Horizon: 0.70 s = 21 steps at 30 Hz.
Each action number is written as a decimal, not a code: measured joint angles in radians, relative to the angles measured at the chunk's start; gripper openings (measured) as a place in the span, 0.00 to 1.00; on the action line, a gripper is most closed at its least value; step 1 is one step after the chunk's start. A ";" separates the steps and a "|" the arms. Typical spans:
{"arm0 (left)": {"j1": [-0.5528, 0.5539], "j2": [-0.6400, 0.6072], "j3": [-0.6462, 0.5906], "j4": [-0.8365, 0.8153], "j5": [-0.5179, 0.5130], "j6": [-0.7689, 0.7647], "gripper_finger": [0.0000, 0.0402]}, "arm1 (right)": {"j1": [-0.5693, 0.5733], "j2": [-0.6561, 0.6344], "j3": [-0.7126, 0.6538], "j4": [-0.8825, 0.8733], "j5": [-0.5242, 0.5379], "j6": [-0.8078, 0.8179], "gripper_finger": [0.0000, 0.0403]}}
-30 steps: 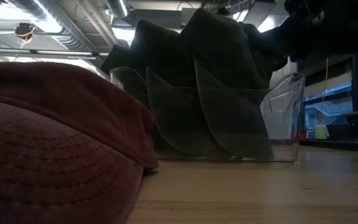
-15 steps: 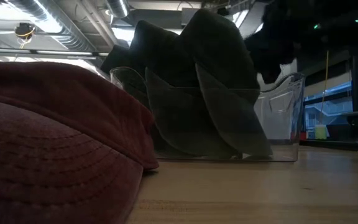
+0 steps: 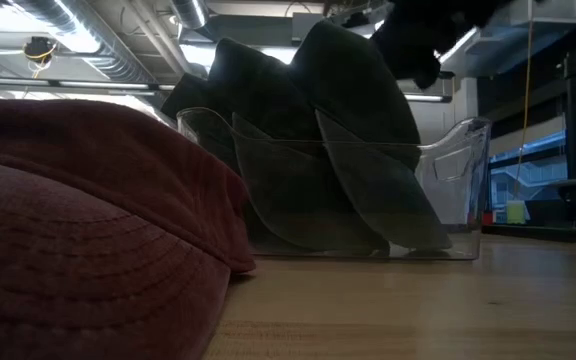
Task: Pick & Place hat
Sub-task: Put the black cap into the bottom transparent bin, then put the red cap into the top transparent bin
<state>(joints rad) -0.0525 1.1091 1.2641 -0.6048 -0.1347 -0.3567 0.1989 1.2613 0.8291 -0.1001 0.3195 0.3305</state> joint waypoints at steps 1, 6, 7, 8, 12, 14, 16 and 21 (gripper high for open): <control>-0.011 0.000 0.000 -0.036 0.012 -0.023 0.36 | 0.000 0.000 0.039 -0.064 0.000 0.000 0.56; -0.085 0.011 0.000 -0.249 0.004 -0.172 0.37 | -0.003 0.000 0.156 -0.238 0.012 0.001 0.56; -0.104 0.020 0.000 -0.275 -0.013 -0.197 0.37 | -0.004 0.000 0.165 -0.244 0.022 0.001 0.56; -0.125 0.030 -0.001 -0.298 -0.036 -0.217 0.37 | -0.005 0.000 0.172 -0.244 0.027 0.001 0.56; -0.212 0.076 -0.005 -0.352 -0.153 -0.239 0.36 | -0.006 0.000 0.180 -0.235 0.029 0.003 0.56; -0.243 0.091 -0.036 -0.333 -0.172 -0.238 0.36 | -0.005 0.000 0.180 -0.236 0.025 0.015 0.56; -0.259 0.098 -0.092 -0.264 -0.171 -0.270 0.36 | -0.005 0.000 0.180 -0.233 0.017 0.046 0.56; -0.289 0.106 -0.275 0.061 -0.118 -0.295 0.37 | -0.005 0.000 0.180 -0.234 -0.029 0.080 0.56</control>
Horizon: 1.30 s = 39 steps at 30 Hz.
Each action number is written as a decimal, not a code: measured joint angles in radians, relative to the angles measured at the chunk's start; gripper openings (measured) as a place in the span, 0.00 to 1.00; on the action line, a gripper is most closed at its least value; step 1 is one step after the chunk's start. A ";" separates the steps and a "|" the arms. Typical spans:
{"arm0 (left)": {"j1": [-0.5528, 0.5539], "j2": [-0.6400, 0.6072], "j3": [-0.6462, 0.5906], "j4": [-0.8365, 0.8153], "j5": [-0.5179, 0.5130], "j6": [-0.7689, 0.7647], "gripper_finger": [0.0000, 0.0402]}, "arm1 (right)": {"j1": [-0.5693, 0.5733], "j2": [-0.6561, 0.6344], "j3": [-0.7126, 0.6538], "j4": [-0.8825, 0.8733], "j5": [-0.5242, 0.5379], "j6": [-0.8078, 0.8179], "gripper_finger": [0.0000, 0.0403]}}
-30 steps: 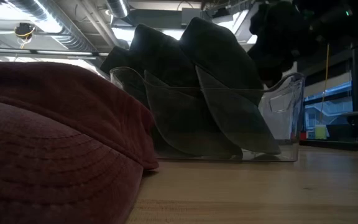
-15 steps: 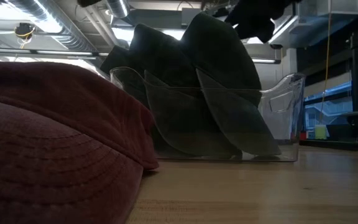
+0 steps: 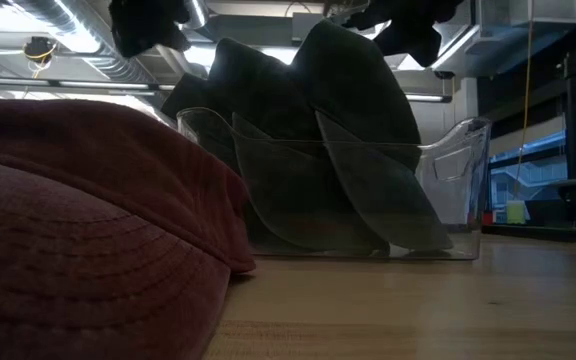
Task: Pick & Place hat
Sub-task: Put the red cap into the top transparent bin
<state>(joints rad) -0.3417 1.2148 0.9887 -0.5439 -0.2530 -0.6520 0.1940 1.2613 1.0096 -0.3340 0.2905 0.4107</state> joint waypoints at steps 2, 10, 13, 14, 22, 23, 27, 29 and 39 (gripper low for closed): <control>-0.010 0.006 -0.062 0.109 0.024 -0.009 0.37 | 0.000 0.000 0.000 -0.001 -0.006 -0.010 0.56; -0.057 0.054 -0.194 0.223 0.069 -0.148 0.37 | 0.000 0.000 0.000 0.000 -0.006 -0.081 0.56; -0.096 0.077 -0.216 0.257 0.098 -0.146 0.37 | 0.000 0.000 -0.001 -0.001 -0.006 -0.095 0.56; -0.115 0.084 -0.221 0.263 0.096 -0.135 0.37 | 0.000 0.000 -0.001 -0.001 -0.005 -0.102 0.56; -0.237 0.216 -0.231 0.337 0.015 -0.142 0.36 | 0.000 0.000 -0.001 -0.003 -0.004 -0.105 0.56; -0.246 0.240 -0.231 0.369 0.017 -0.125 0.37 | 0.000 0.000 -0.001 -0.006 -0.003 -0.105 0.56; -0.265 0.333 -0.231 0.439 0.027 -0.097 0.39 | 0.000 0.000 -0.002 -0.009 -0.004 -0.104 0.56; -0.266 0.373 -0.231 0.423 0.012 -0.134 0.40 | 0.000 0.000 -0.002 -0.009 -0.004 -0.100 0.56; -0.272 0.508 -0.226 0.433 -0.022 -0.246 0.45 | 0.000 0.000 -0.002 -0.009 -0.004 -0.097 0.56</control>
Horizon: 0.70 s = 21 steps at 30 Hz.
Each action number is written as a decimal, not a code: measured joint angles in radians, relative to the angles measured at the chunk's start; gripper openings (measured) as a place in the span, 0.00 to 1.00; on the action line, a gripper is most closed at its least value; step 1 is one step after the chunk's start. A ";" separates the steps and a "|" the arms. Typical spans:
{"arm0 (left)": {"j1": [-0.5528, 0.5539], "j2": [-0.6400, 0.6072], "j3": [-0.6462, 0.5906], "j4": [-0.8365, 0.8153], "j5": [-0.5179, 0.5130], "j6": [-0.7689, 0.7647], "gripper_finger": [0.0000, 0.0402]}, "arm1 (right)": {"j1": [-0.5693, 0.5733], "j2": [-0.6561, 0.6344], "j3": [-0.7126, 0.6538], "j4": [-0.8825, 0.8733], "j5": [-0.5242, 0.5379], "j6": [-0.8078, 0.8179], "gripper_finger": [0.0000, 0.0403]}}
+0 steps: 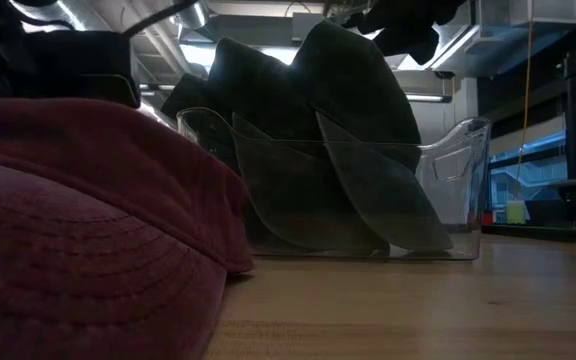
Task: Pick & Place hat
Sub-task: Put the red cap into the top transparent bin
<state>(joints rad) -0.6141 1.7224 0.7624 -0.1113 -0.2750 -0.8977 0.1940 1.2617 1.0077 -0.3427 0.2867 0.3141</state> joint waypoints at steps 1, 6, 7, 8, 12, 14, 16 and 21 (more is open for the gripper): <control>-0.004 0.002 0.000 -0.006 -0.006 0.010 0.45 | 0.000 0.000 0.000 0.000 0.000 0.000 0.56; -0.018 0.003 0.000 -0.027 -0.013 0.087 0.44 | 0.000 0.000 0.000 0.000 0.000 -0.005 0.56; -0.021 0.003 0.000 -0.028 -0.012 0.106 0.43 | 0.000 0.000 0.000 0.000 0.000 -0.005 0.56; -0.025 0.003 -0.001 -0.029 -0.014 0.114 0.42 | 0.000 0.000 0.000 0.000 0.000 -0.005 0.56; -0.026 0.004 -0.002 -0.036 -0.019 0.104 0.35 | 0.000 0.000 0.000 0.000 0.000 -0.005 0.56; -0.026 0.004 -0.002 -0.038 -0.020 0.103 0.29 | 0.000 0.000 0.000 0.000 0.000 -0.006 0.56; -0.025 0.004 -0.002 -0.040 -0.022 0.099 0.21 | 0.000 0.000 0.000 0.000 0.000 -0.006 0.56; -0.022 -0.010 0.004 -0.042 0.015 0.090 0.03 | 0.000 0.000 0.000 0.000 0.000 -0.006 0.56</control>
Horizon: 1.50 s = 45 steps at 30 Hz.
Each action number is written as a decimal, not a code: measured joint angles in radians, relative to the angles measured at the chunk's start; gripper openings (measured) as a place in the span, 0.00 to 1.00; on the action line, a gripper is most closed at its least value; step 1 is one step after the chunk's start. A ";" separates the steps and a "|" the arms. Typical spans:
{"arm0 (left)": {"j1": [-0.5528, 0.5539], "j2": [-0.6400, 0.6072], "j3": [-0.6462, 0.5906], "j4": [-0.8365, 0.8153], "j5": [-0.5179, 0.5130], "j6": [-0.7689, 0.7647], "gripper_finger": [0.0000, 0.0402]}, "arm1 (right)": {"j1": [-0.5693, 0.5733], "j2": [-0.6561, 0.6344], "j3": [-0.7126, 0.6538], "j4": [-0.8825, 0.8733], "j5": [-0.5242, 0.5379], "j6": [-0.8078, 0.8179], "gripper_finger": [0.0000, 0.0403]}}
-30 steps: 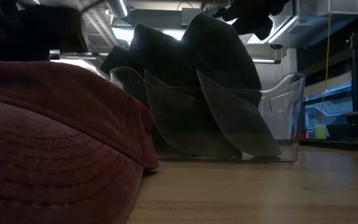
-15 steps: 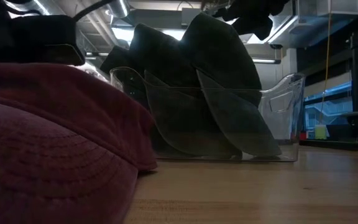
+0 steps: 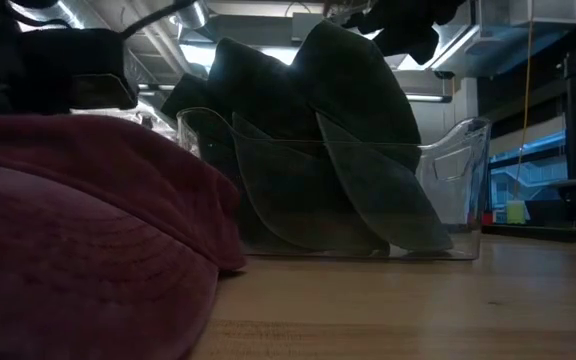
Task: Pick & Place hat
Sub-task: Put the red cap into the top transparent bin
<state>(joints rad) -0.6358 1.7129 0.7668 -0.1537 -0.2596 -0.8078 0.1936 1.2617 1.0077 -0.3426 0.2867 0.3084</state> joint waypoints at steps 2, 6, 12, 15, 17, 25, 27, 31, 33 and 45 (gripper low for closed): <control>0.011 -0.029 0.009 -0.023 0.041 -0.036 0.02 | 0.000 0.000 0.000 0.010 0.000 0.002 0.56; 0.026 -0.155 0.033 -0.112 0.170 -0.094 0.02 | -0.004 0.000 0.000 0.093 -0.003 0.001 0.56; 0.035 -0.397 0.088 -0.129 0.246 -0.159 0.01 | -0.045 0.001 0.033 0.170 -0.140 -0.067 0.56; 0.055 -0.502 0.140 -0.096 0.216 -0.158 0.01 | -0.067 0.001 0.089 0.173 -0.197 -0.083 0.56; 0.076 -0.547 0.183 -0.104 0.163 -0.105 0.01 | -0.084 0.001 0.142 0.155 -0.244 -0.103 0.56; 0.205 -0.596 0.427 -0.183 0.082 0.351 0.01 | -0.100 0.014 0.438 0.002 -0.289 -0.315 0.56; 0.245 -0.583 0.476 -0.190 0.072 0.466 0.01 | -0.100 0.026 0.516 -0.041 -0.292 -0.331 0.56; 0.328 -0.540 0.543 -0.193 0.067 0.688 0.01 | -0.100 0.088 0.669 -0.149 -0.336 -0.397 0.56; 0.376 -0.511 0.561 -0.199 0.069 0.770 0.01 | -0.100 0.139 0.748 -0.194 -0.343 -0.414 0.56; 0.516 -0.366 0.628 -0.213 0.232 0.916 0.01 | -0.107 0.516 1.294 -0.801 -0.333 -0.468 0.56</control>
<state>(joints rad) -0.1202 1.3466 1.3945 -0.3663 -0.0277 0.1082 0.0866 1.7777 2.3018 -1.1438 -0.0459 -0.1592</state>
